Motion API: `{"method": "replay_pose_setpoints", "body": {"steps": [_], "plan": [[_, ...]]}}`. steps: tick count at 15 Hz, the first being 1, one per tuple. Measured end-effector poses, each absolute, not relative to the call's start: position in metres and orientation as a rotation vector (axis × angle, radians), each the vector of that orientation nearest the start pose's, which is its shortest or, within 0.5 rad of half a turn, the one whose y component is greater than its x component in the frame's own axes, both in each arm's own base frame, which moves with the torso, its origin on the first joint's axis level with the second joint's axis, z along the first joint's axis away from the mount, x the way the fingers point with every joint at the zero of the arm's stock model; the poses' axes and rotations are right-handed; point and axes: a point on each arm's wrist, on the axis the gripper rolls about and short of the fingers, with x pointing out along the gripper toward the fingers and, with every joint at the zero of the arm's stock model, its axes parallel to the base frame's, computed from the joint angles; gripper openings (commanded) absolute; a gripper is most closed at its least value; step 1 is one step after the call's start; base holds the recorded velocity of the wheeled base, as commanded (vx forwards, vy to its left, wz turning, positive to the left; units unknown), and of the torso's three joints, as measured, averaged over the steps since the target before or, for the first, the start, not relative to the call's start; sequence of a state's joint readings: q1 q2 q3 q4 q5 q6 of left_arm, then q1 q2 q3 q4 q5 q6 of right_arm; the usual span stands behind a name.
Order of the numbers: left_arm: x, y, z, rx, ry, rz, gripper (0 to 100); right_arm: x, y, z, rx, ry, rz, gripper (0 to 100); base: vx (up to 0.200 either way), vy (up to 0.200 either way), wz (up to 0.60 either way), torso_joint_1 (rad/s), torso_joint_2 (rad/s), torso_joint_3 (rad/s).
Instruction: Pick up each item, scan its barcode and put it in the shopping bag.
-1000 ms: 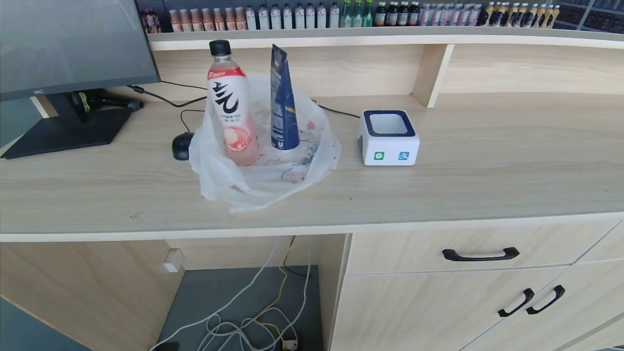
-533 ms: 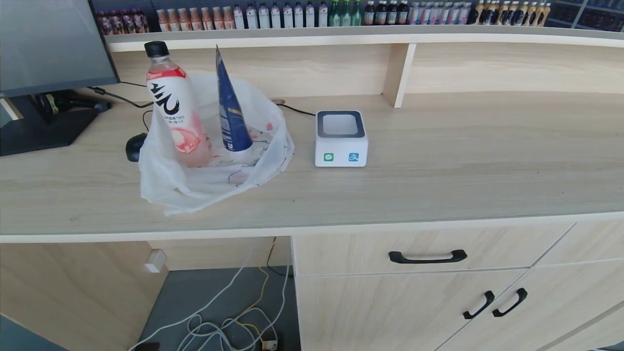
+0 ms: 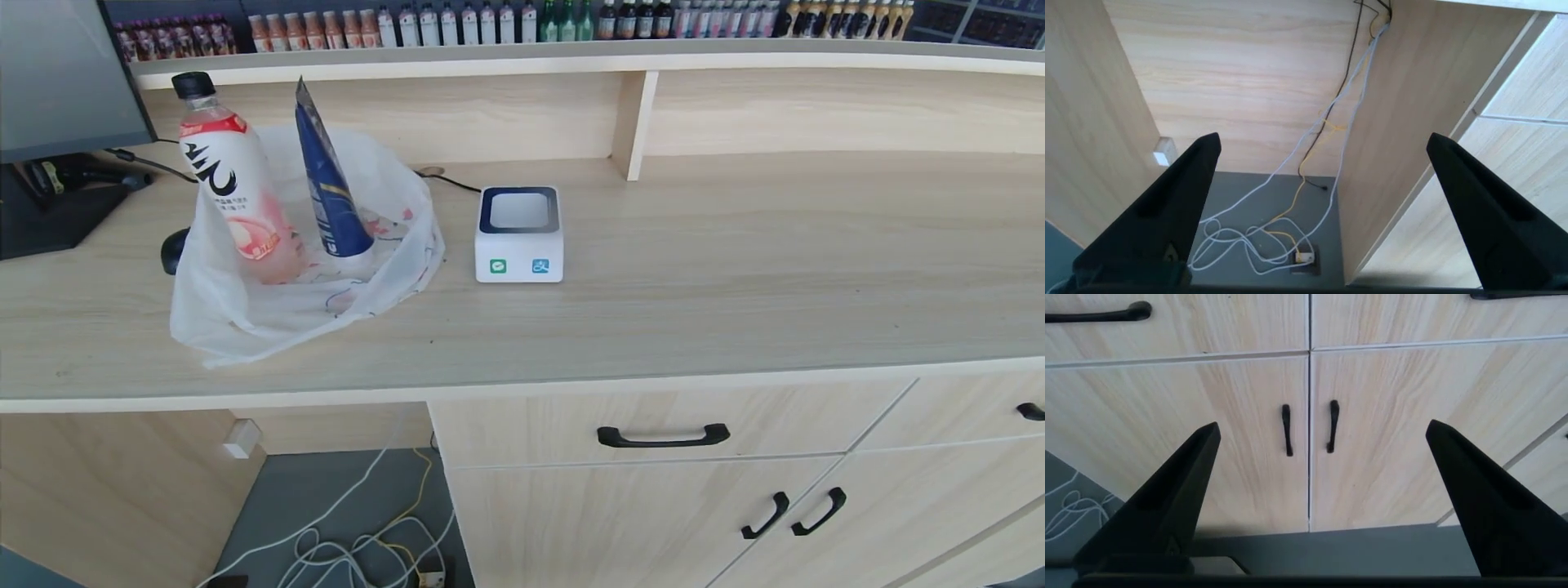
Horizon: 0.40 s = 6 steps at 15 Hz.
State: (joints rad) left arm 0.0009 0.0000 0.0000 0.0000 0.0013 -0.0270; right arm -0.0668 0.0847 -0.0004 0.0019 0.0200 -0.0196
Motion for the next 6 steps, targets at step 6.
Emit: {"method": "replay_pose_setpoints", "body": {"steps": [6], "plan": [[-0.0228, 0.0001, 0.0755, -0.026, 0.000, 0.001, 100, -0.0163, 0.0015, 0.0770, -0.006, 0.086, -0.050, 100, 0.000, 0.000, 0.00, 0.000, 0.00, 0.000]]}}
